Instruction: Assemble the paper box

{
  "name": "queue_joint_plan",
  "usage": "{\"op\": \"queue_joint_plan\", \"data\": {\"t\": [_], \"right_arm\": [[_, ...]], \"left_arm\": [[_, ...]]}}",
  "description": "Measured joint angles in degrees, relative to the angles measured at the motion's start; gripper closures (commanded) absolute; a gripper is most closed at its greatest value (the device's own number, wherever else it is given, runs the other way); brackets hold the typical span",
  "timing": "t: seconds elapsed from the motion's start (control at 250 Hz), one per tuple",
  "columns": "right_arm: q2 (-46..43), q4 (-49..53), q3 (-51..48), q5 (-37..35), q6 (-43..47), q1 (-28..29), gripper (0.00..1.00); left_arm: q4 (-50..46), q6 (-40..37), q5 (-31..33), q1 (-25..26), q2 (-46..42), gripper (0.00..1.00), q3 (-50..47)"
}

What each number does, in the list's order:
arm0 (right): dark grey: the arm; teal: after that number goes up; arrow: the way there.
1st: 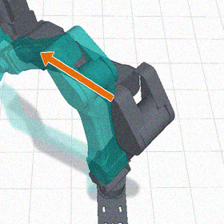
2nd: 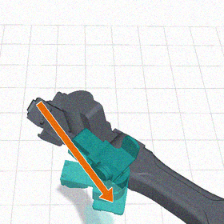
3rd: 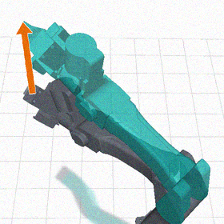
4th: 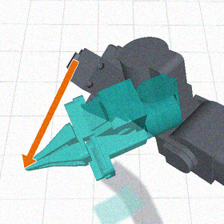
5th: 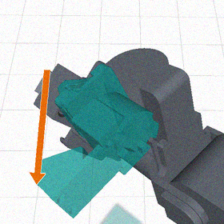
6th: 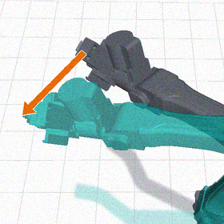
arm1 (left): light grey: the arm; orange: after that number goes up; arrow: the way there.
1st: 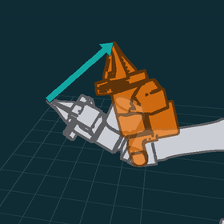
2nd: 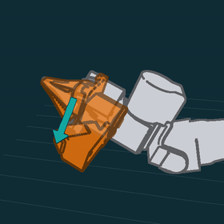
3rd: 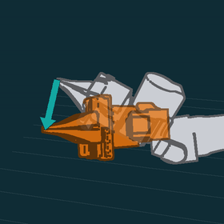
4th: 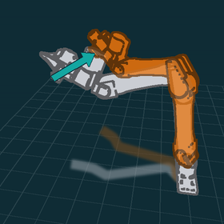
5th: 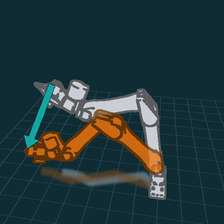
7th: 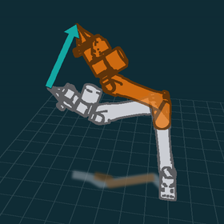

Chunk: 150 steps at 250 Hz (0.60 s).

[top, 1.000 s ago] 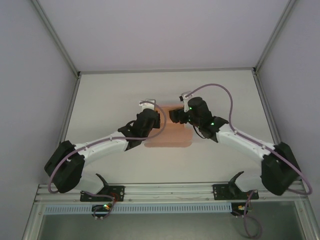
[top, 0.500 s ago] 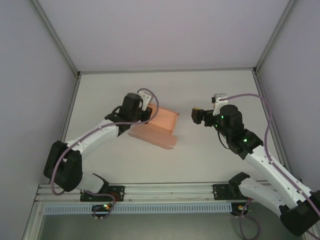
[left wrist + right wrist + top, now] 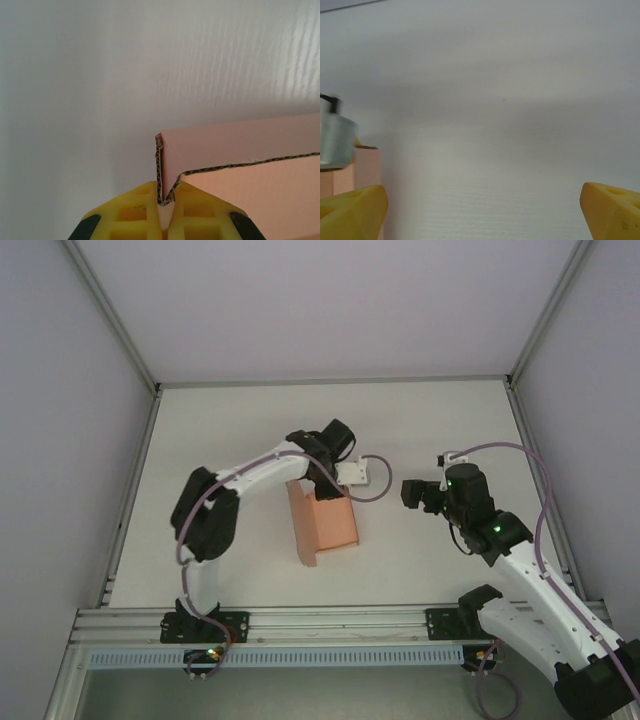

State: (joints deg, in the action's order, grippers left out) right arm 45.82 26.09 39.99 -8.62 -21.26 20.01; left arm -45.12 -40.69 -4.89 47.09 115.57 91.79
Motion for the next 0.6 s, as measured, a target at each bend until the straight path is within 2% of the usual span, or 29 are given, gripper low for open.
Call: {"op": "queue_joint_plan", "data": {"t": [0.192,0.351,0.403,0.427,0.447,0.455,0.599], "right_arm": [[-1.01,0.09,-1.44,0.20,0.02,-1.11,0.00],[-0.90,0.37,-2.51,0.48,0.24,-1.55,0.00],[-0.83,0.39,-2.51,0.48,0.31,-1.73,0.00],[-0.83,0.39,-2.51,0.48,0.44,-1.77,0.00],[-0.83,0.42,-2.51,0.48,0.46,-1.79,0.00],[-0.83,0.42,-2.51,0.48,0.50,-1.79,0.00],[-0.83,0.39,-2.51,1.60,1.92,-2.21,0.00]], "left_arm": [[-4.39,-4.00,3.21,2.08,9.14,0.99,6.29],[-7.06,-5.09,4.11,2.71,11.15,0.48,11.41],[-7.48,-5.25,4.13,2.71,11.15,0.41,12.22],[-7.78,-5.64,4.09,2.69,11.08,0.26,12.61],[-7.87,-5.55,4.04,2.64,11.06,0.05,12.83],[-7.85,-5.88,4.07,2.64,11.02,0.01,12.90],[-8.68,-6.10,2.97,2.32,9.16,0.00,12.96]]}}
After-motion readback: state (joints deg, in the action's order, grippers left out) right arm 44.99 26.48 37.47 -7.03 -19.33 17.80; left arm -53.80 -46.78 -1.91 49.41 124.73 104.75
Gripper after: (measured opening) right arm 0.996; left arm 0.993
